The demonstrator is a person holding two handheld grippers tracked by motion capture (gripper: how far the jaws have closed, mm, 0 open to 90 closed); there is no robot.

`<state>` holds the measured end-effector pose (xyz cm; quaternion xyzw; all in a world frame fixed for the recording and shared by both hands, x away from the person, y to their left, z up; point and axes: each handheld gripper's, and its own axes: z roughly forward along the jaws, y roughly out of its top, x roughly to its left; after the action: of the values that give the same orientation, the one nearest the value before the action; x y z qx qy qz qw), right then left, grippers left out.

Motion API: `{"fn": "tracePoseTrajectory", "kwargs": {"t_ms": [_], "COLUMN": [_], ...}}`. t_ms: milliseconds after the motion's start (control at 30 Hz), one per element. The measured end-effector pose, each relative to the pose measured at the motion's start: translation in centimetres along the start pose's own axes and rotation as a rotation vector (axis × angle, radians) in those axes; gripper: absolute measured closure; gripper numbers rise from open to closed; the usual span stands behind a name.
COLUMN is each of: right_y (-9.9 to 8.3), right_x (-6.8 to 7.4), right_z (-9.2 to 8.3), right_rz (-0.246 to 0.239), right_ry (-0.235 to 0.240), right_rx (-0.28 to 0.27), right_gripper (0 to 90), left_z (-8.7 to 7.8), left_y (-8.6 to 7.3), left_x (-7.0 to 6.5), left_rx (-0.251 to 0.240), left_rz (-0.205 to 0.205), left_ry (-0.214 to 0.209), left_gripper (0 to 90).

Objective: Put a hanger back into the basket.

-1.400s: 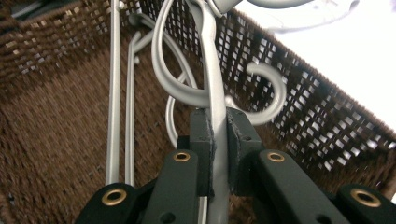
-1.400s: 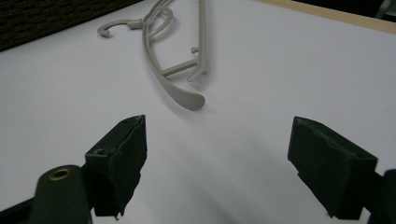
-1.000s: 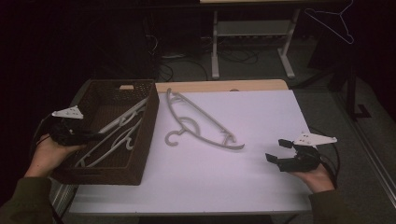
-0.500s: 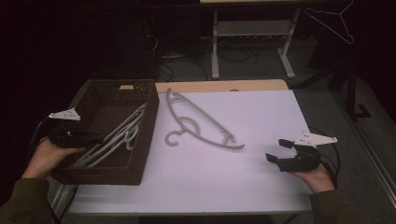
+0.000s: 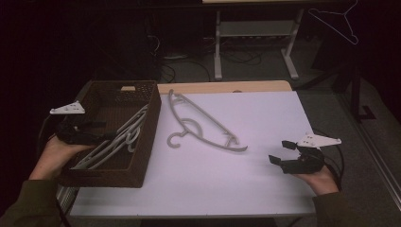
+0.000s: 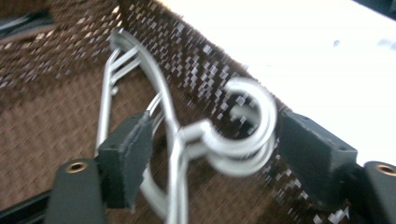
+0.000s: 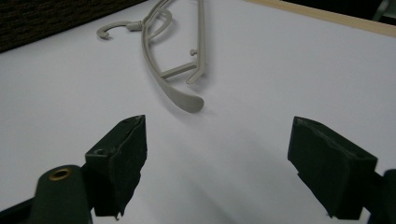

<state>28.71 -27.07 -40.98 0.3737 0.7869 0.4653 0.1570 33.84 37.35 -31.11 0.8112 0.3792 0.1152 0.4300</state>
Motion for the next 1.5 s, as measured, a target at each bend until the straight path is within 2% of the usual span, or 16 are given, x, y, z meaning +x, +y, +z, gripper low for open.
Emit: {"fn": "tracePoseTrajectory", "kwargs": {"t_ms": [233, 367, 733, 867, 933, 967, 1167, 1300, 1333, 1367, 1500], "right_y": [0.4, 0.7, 2.4, 3.3, 3.8, 4.1, 5.5, 6.2, 6.4, 6.4, 6.5], "right_x": [0.2, 0.4, 1.2, 1.7, 2.1, 2.2, 3.5, 4.1, 4.4, 4.4, 4.7], "right_z": [0.1, 0.3, 1.5, 2.4, 3.0, 3.4, 6.2, 8.5, 9.7, 9.7, 11.7], "right_rz": [-0.007, -0.011, -0.024, -0.03, -0.037, -0.042, -0.08, -0.088, -0.091, -0.091, -0.077], "right_ry": [0.013, 0.022, 0.055, 0.075, 0.089, 0.098, 0.151, 0.176, 0.181, 0.181, 0.18], "right_rx": [-0.008, -0.004, -0.011, -0.011, -0.004, -0.002, 0.037, 0.076, 0.097, 0.097, 0.156], "right_gripper": [19.3, 19.3, 20.8, 23.7, 27.2, 29.0, 43.3, 54.5, 59.2, 59.2, 66.2], "left_z": [1.3, 2.4, 6.1, 7.8, 8.7, 9.4, 12.0, 13.2, 13.4, 13.6, 14.1], "left_y": [2.0, 2.8, 4.5, 4.9, 4.9, 4.9, 4.1, 3.2, 2.8, 2.5, 1.3], "left_x": [-2.6, -4.4, -9.5, -11.5, -12.5, -13.0, -14.9, -15.5, -15.6, -15.7, -15.7], "left_rx": [-0.049, -0.092, -0.133, -0.146, -0.146, -0.147, -0.158, -0.15, -0.154, -0.157, -0.154], "left_rz": [0.035, 0.044, 0.103, 0.11, 0.127, 0.13, 0.143, 0.145, 0.142, 0.142, 0.138], "left_ry": [-0.03, -0.059, -0.159, -0.19, -0.188, -0.201, -0.233, -0.248, -0.249, -0.249, -0.256], "left_gripper": [13.6, 12.5, 12.5, 11.5, 10.9, 10.8, 10.8, 10.9, 11.0, 11.0, 11.7]}}
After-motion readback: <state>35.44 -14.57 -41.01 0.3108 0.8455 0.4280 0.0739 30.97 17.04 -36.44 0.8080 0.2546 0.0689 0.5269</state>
